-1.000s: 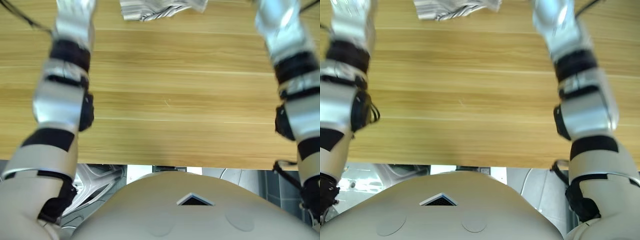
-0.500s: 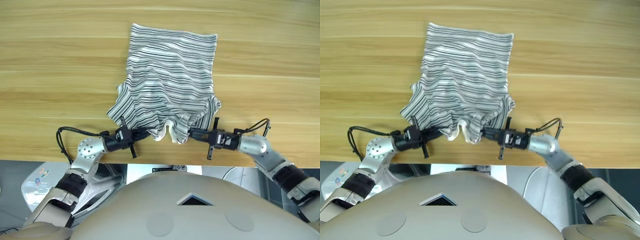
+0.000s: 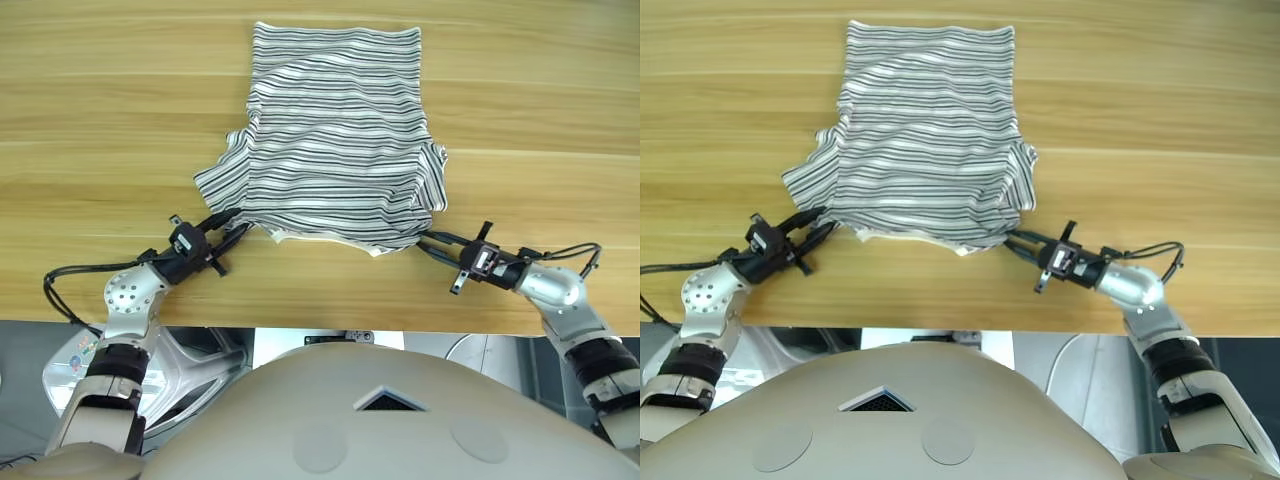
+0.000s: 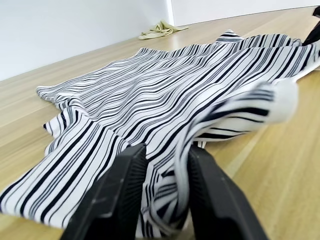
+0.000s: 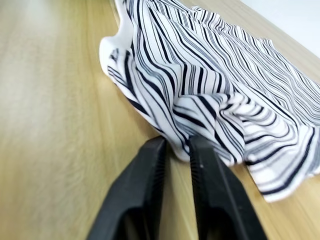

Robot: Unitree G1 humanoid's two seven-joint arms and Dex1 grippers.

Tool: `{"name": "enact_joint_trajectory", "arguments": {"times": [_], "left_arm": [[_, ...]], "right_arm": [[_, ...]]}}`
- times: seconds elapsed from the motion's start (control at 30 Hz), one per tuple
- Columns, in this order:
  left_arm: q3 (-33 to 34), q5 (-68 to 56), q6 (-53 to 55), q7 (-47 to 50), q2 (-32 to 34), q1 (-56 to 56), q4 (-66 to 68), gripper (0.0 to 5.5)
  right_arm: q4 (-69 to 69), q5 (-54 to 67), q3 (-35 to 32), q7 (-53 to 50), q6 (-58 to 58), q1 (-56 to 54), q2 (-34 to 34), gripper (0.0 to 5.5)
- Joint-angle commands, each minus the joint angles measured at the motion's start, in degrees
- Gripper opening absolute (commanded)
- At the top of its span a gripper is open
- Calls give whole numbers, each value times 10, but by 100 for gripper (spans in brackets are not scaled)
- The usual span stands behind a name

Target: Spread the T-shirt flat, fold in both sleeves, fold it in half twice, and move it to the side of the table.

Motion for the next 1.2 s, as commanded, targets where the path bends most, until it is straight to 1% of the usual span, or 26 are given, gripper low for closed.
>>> {"name": "enact_joint_trajectory", "arguments": {"times": [0.03,0.07,0.1,0.17,0.2,0.23,0.3,0.33,0.37,0.43,0.5,0.53,0.6,0.67,0.77,0.87,0.93,1.07,1.2], "left_arm": [[-18,19,31,-19,-22,71,-5,217],[-14,14,33,-21,-23,79,-12,220],[-10,10,34,-22,-23,87,-18,240],[7,-30,38,-28,-29,108,-61,273],[29,-73,46,-28,-33,111,-98,288],[53,-116,53,-27,-37,111,-133,288],[119,-260,105,-32,-45,90,-237,288],[134,-314,139,-27,-52,69,-282,288],[137,-343,167,-23,-58,54,-312,288],[102,-281,219,37,-82,-1,-310,288],[62,-176,304,155,-114,-84,-250,288],[43,-134,339,195,-133,-124,-214,288],[14,-62,393,256,-169,-190,-148,288],[-17,20,410,298,-188,-222,-107,288],[-39,93,412,311,-194,-224,-68,288],[-38,125,420,304,-191,-215,-47,288],[-28,129,430,301,-193,-211,-46,288],[-7,134,440,308,-201,-211,-20,288],[10,139,438,312,-204,-198,-11,288]], "right_arm": [[-7,2,-14,34,16,28,3,162],[-16,12,-22,38,22,33,4,166],[-25,24,-31,41,29,39,5,185],[-49,65,-55,48,44,48,13,189],[-64,99,-72,55,55,44,21,189],[-77,129,-86,64,66,39,29,189],[-102,206,-122,93,96,24,48,189],[-111,246,-141,110,113,21,55,189],[-117,274,-156,124,129,18,62,189],[-128,316,-181,137,171,4,81,189],[-135,331,-197,112,213,-30,110,189],[-136,300,-192,92,220,-45,124,189],[-128,189,-169,52,205,-60,143,189],[-127,117,-156,32,197,-59,153,189],[-131,41,-146,2,207,-47,160,189],[-151,-20,-142,-24,217,-28,155,189],[-161,-23,-151,-18,217,-16,147,189],[-139,1,-215,2,193,3,110,189],[-104,0,-232,17,185,-13,103,189]]}}
